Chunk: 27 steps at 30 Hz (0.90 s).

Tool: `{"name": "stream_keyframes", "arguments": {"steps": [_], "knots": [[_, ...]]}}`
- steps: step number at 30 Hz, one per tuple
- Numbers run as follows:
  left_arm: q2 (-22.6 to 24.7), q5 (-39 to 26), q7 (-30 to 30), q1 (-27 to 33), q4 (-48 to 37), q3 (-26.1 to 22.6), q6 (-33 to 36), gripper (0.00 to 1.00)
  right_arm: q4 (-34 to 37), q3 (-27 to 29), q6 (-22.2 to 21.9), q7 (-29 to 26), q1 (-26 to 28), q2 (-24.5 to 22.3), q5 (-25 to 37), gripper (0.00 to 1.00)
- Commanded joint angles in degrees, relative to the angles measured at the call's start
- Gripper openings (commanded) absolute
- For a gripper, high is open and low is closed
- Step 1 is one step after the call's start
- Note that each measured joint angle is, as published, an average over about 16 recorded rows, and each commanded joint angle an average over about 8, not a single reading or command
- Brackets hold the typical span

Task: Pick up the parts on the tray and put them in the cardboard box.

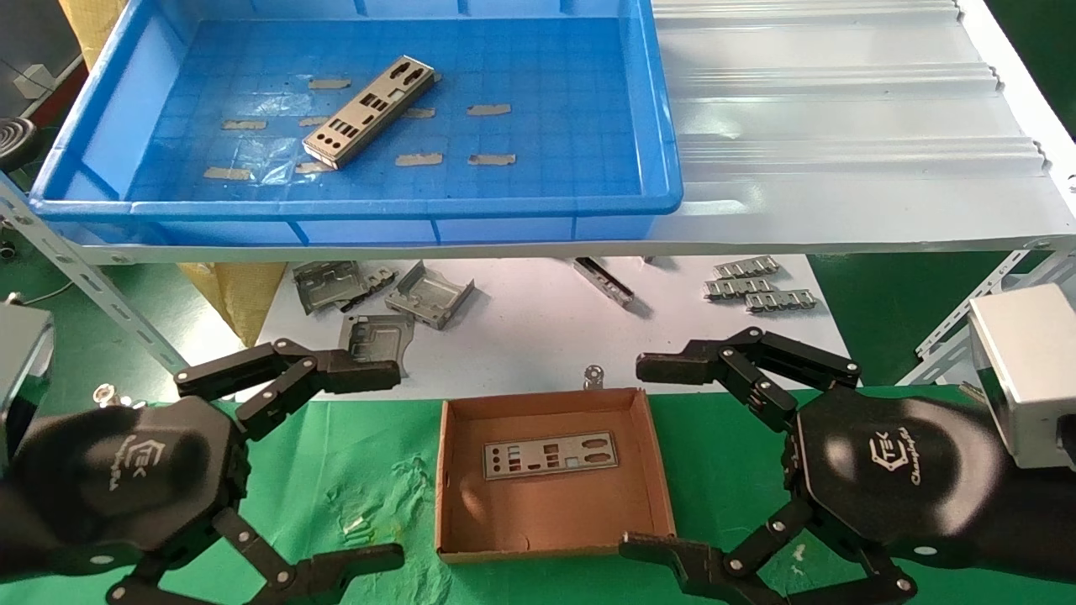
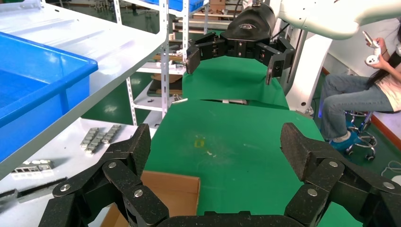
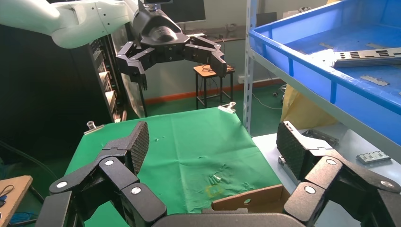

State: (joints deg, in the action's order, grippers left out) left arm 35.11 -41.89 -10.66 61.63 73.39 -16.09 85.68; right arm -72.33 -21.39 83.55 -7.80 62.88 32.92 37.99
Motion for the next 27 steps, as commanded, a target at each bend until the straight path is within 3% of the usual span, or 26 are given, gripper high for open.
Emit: {"name": "stream_keyframes", "arguments": {"steps": [1,27], "knots": [[0.00,0.00,0.00,0.00,0.00,0.00,0.00,1.00,0.00,0.00,0.00,0.00,0.00,0.00,0.00,1.00],[0.00,0.00,0.00,0.00,0.00,0.00,0.00,1.00,0.00,0.00,0.00,0.00,0.00,0.00,0.00,1.00]]}}
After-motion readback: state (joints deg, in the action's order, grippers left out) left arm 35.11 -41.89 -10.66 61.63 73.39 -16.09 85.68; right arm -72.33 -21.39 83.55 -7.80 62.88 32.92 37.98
